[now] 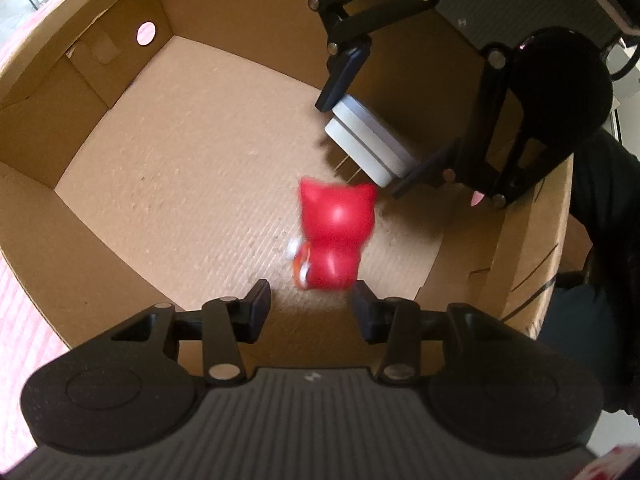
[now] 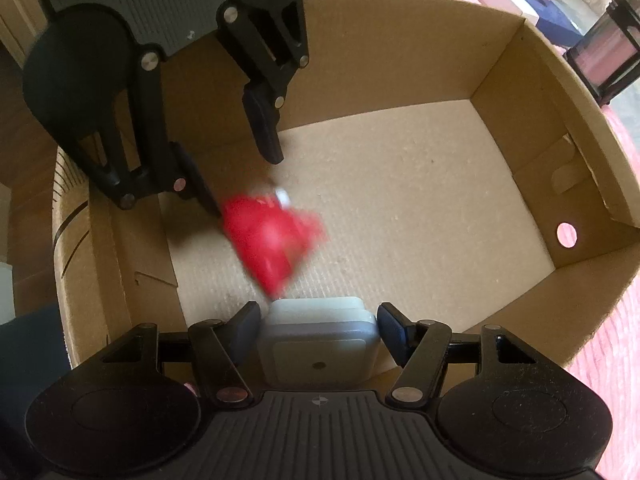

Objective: Organize rigid objects
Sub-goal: 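Open the left tool dropping the figurine while the right tool releases the plug, then move both open tools back over the remaining items on the blanket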

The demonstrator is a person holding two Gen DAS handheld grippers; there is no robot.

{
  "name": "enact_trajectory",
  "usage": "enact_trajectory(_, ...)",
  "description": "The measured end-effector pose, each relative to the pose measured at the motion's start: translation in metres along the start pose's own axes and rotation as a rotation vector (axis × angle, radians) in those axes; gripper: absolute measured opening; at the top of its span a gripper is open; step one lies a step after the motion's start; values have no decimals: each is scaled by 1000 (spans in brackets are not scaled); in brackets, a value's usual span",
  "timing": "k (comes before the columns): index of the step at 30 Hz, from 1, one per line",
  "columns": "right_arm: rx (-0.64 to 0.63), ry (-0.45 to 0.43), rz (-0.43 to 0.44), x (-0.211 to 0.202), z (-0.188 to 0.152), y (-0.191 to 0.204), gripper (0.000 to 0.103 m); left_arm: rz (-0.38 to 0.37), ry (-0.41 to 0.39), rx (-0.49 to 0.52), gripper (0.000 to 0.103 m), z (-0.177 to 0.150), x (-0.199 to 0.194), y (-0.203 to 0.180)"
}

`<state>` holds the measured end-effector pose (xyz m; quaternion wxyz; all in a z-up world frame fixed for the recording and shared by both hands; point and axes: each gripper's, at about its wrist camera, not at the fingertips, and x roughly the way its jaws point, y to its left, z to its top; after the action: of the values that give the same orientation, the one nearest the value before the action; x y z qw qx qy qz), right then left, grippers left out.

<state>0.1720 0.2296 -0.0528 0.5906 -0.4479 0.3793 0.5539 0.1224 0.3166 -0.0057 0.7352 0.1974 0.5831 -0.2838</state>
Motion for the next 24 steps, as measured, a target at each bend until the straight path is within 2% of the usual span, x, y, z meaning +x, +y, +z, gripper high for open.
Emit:
enact_trajectory(6,8,-68,-23,-16,-4,3,61,19,-76,-39,39,-2,-16,4)
enact_trajectory(11,24,-156,-51,-44,-5,11,61,53,-171,-102,39,-3,-40,4)
enact_trajectory(17,153,-365,-107,-98,-25,22,61,110,-329,-204,39,-6,-74,-11)
enact_trajectory(24,350,-599,-194,-165,-82,50,61,226,-513,-295,40,-3,-111,-52)
